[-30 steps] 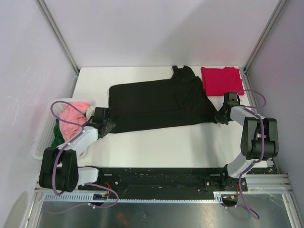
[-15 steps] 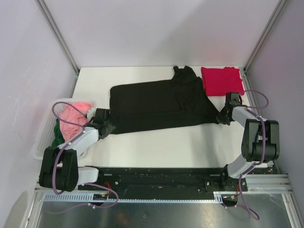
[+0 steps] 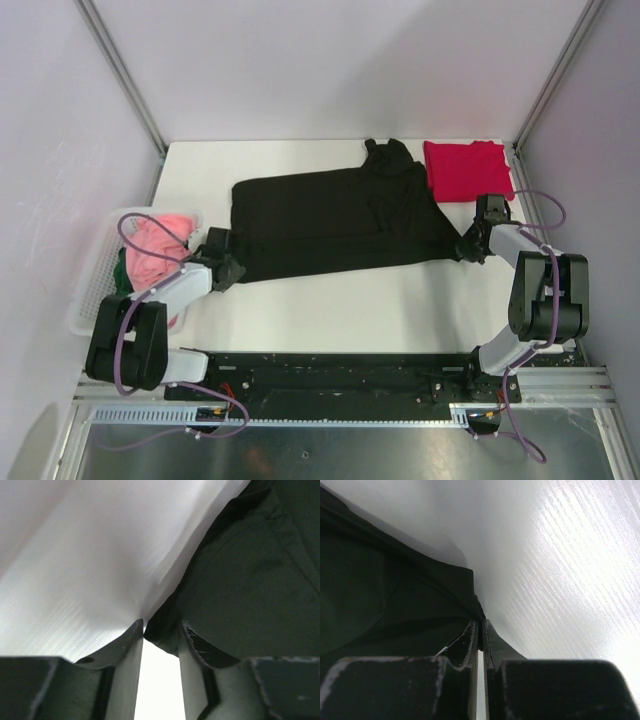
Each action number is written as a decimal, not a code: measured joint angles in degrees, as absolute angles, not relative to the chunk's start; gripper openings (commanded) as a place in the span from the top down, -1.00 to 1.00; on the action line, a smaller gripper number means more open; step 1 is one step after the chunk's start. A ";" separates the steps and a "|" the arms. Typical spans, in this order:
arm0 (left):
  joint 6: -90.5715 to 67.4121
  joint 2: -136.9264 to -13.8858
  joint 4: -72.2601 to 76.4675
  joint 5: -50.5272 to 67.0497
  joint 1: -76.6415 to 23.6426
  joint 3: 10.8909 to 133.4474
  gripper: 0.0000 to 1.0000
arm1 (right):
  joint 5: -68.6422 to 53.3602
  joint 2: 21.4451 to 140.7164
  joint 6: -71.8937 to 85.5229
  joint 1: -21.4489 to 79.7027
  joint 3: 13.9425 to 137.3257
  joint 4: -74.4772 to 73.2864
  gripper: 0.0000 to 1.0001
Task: Fold and stack the t-shirts
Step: Fold the flattened tshirt in 1/3 of the way
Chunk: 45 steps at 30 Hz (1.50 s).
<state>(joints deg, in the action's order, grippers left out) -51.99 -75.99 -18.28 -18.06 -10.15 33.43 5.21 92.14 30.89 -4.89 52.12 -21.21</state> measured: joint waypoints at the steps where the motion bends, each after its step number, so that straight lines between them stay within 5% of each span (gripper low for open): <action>1: -52.12 -76.55 -18.24 -18.20 -10.15 33.80 0.46 | 5.04 92.14 30.92 -5.02 52.12 -21.30 0.95; 5: -52.60 -78.54 -18.22 -18.85 -10.15 35.29 0.91 | 4.38 91.90 31.05 -5.65 52.12 -22.28 0.99; 7: -52.60 -78.46 -18.72 -18.85 -10.15 35.33 0.98 | 3.77 91.33 31.14 -6.26 52.12 -23.49 1.00; 31: -69.32 -44.97 -51.51 -21.23 -11.31 26.02 0.91 | 0.99 56.12 41.69 -12.62 43.48 -58.50 0.98; 34: -72.36 -44.95 -54.52 -21.04 -11.31 26.02 0.76 | 0.58 54.81 43.07 -12.86 43.48 -61.89 0.61; 37: -74.83 -44.64 -56.66 -20.75 -11.44 26.04 0.39 | -0.54 54.54 44.07 -13.10 43.48 -64.38 0.27; 40: -76.29 -43.22 -58.08 -20.34 -11.51 26.17 -0.10 | -1.41 54.22 44.05 -13.17 43.53 -66.02 0.12; 45: -73.14 -41.67 -60.88 -20.05 -11.75 30.37 -0.32 | -3.16 53.39 41.43 -13.21 45.36 -66.32 -0.01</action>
<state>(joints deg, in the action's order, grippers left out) -73.14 -41.67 -60.88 -20.05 -11.75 30.37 -3.16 53.39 41.43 -13.21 45.36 -66.32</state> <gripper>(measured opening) 0.626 0.478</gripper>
